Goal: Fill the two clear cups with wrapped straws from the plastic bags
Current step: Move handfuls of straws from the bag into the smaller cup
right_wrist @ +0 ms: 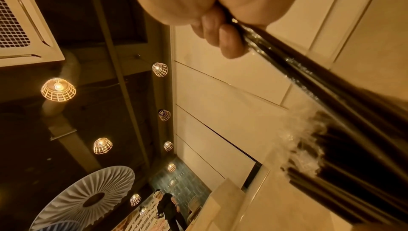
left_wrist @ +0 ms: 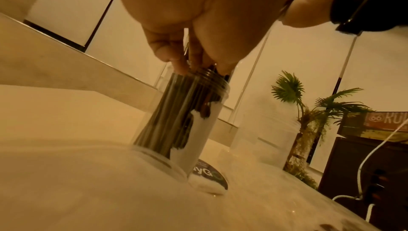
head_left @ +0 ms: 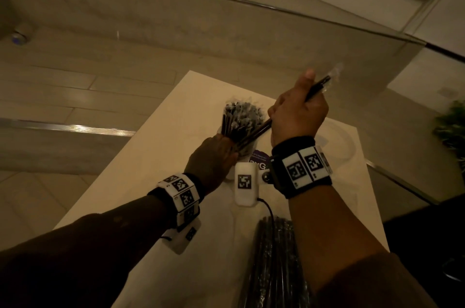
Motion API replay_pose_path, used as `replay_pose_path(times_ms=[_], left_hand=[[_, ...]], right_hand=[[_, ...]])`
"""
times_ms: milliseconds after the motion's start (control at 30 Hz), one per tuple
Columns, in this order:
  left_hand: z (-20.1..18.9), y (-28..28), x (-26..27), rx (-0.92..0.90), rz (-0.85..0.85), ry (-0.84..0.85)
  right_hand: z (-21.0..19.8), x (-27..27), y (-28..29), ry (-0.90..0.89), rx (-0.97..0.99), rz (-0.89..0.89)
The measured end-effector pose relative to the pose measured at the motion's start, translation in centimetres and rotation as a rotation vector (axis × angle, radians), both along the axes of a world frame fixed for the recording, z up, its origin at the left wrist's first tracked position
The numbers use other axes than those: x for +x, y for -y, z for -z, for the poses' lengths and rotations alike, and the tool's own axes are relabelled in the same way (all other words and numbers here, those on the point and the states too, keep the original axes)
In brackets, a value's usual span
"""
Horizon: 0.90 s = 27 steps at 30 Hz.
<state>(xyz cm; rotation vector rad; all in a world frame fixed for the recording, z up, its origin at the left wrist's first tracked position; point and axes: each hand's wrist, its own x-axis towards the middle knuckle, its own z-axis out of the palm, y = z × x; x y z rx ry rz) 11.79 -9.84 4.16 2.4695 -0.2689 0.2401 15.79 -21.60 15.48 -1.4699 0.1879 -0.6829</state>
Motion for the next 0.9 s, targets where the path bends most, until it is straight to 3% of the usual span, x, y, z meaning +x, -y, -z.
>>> replay_pose_path(times_ms=[200,333,433,567,667,767,900], left_hand=[[0.5,-0.4,1.4,-0.078,0.017,0.065],[0.8,-0.5,2.1,-0.032,0.037,0.061],[0.8,-0.5,2.2,-0.042,0.041,0.091],[0.7,-0.5,2.1,-0.112,0.027,0.095],[1.0,-0.6,2.4,-0.054,0.003,0.078],[0.8,-0.5,2.2,-0.04,0.004,0.077],[0.7,-0.4,2.3,-0.101,0.012,0.085]], right_hand=[[1.0,1.0,-1.0,-0.047,-0.027,0.061],[2.5,0.5,-1.9,-0.074,-0.173,0.043],[4.9,-0.6,-2.7,-0.146,-0.302,-0.069],[5.3,-1.6,-2.6,-0.047,-0.544,-0.152],[2.7,-1.0,-1.3,0.113,-0.624,-0.032],[0.9,-0.1,-0.8,0.201,-0.892,-0.049],[2.9,0.6,-1.3,-0.068,-1.309,-0.312]])
